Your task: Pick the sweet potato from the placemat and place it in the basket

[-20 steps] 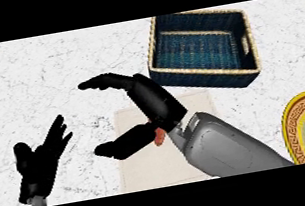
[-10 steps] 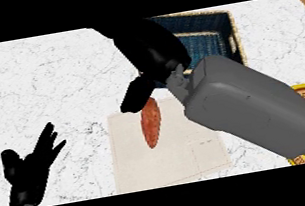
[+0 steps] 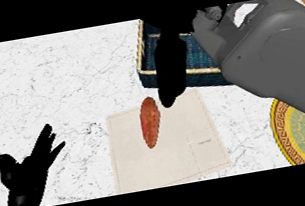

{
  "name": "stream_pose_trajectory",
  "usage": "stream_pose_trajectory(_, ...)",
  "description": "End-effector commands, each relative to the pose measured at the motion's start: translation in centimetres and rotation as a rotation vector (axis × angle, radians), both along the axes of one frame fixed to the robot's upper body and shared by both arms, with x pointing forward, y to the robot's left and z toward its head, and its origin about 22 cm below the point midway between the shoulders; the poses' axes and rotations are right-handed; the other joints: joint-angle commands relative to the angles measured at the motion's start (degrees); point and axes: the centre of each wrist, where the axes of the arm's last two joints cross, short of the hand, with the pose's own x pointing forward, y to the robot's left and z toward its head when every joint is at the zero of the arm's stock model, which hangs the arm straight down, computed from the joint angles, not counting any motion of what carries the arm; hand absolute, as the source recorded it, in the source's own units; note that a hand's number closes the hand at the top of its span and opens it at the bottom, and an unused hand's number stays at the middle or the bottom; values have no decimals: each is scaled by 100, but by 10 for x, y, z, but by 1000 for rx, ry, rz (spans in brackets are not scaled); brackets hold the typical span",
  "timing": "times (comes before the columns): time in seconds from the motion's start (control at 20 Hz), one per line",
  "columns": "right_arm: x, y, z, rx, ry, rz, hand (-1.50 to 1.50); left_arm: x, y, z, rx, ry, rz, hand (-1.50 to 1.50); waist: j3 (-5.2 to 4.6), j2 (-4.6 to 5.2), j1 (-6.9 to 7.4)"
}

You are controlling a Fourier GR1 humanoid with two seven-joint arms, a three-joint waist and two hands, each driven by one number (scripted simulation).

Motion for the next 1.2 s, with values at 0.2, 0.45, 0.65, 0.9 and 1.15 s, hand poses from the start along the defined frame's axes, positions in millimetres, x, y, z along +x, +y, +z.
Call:
stream_pose_trajectory(0.2,-3,-13,33,-164,81,30,-150,1,-3,-20,-1,168,15,0,-59,80,-23)
stream_pose_trajectory(0.45,-3,-12,7,-133,126,39,-150,-25,14,-33,25,179,8,0,-58,86,64)
stream_pose_trajectory(0.65,-1,-10,-2,-76,117,12,-150,-15,10,-27,-12,177,13,0,-56,99,98)
stream_pose_trajectory(0.9,-13,4,-49,-57,147,19,-150,-13,1,-26,-11,160,-9,0,-54,99,100)
stream_pose_trajectory(1.15,-5,-5,-61,-49,131,13,-150,-4,-2,-16,8,155,1,0,-51,108,107)
